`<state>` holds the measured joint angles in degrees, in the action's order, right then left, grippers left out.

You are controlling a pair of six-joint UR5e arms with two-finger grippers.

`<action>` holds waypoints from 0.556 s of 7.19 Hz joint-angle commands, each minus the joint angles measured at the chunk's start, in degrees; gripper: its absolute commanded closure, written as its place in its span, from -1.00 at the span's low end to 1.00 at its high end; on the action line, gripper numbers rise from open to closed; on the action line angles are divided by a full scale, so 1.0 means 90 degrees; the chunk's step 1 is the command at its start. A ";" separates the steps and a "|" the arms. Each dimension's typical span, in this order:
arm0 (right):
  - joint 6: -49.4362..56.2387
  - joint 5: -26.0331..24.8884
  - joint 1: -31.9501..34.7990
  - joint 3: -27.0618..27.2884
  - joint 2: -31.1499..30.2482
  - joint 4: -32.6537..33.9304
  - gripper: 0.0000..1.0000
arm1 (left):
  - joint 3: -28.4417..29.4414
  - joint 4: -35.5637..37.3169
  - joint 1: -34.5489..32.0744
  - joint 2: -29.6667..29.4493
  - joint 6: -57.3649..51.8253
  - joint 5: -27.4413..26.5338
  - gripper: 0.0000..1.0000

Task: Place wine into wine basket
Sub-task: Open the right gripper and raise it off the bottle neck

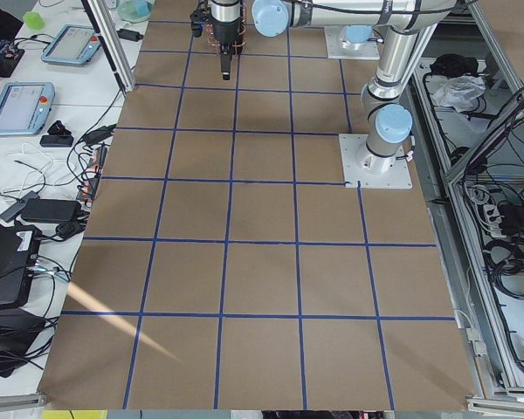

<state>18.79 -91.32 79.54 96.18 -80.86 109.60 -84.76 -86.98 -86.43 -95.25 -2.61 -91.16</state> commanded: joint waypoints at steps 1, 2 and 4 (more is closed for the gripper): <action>-0.0094 -0.0038 0.0010 -0.0090 -0.0077 -0.0029 -0.99 | -0.0007 -0.0053 -0.0006 -0.0003 -0.0022 -0.0008 -1.00; -0.0095 -0.0097 0.0039 -0.0236 -0.0310 -0.0271 -1.00 | -0.0007 -0.0053 -0.0006 -0.0013 -0.0022 -0.0027 -1.00; -0.0347 -0.0029 0.0204 -0.0888 -0.0643 -0.1538 -1.00 | -0.0007 -0.0053 -0.0006 -0.0013 -0.0022 -0.0056 -1.00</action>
<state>17.40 -91.91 80.39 91.62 -84.93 102.02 -84.81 -87.44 -86.48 -95.35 -2.81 -91.53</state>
